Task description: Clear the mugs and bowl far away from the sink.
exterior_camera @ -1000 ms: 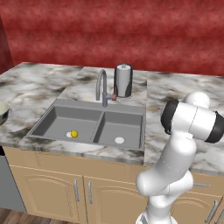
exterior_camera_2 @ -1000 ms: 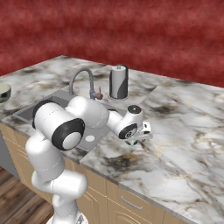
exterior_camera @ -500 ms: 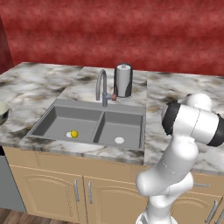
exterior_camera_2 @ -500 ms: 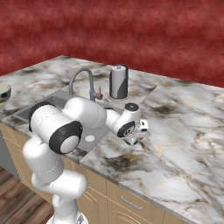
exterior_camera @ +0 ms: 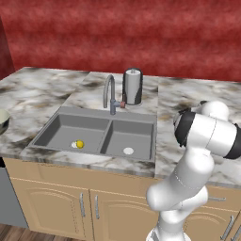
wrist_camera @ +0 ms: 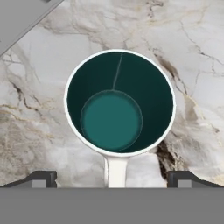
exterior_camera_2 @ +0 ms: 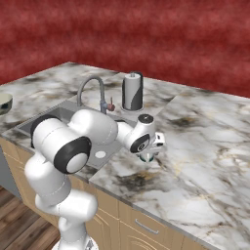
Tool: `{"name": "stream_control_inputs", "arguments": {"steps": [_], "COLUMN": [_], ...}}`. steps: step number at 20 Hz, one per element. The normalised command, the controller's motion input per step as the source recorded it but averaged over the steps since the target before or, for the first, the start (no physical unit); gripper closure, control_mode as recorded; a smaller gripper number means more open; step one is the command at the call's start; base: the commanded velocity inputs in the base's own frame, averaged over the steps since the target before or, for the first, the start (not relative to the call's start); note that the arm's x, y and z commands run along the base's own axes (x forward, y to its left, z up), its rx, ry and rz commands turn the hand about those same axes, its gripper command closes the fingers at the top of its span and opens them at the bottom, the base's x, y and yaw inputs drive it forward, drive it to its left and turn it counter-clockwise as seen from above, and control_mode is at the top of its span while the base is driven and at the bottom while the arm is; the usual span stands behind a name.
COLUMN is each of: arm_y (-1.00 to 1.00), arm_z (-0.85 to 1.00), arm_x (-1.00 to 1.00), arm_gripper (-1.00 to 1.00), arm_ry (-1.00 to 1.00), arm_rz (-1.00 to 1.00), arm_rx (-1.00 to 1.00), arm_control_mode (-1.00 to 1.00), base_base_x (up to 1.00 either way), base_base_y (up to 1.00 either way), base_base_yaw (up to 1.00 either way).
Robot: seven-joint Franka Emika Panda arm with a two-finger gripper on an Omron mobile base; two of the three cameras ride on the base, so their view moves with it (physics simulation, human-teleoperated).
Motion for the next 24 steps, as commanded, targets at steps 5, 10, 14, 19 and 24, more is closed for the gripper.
{"name": "stream_control_inputs", "arguments": {"steps": [5,10,14,19,24], "arm_y": [0.00,0.00,0.00,0.00,0.00], "arm_z": [-0.10,-0.05,-0.01,0.00,0.00], "arm_x": [0.00,0.00,0.00,0.00,0.00], "arm_gripper": [-1.00,-1.00,1.00,1.00,1.00], "arm_ry": [0.00,0.00,0.00,0.00,0.00], "arm_rz": [0.00,0.00,0.00,0.00,0.00], "arm_rx": [0.00,0.00,0.00,0.00,0.00], "arm_control_mode": [-1.00,-1.00,-1.00,-1.00,-1.00], "base_base_x": [0.00,0.00,0.00,0.00,0.00], "base_base_y": [0.00,0.00,0.00,0.00,0.00], "base_base_yaw": [0.00,0.00,0.00,0.00,0.00]}}
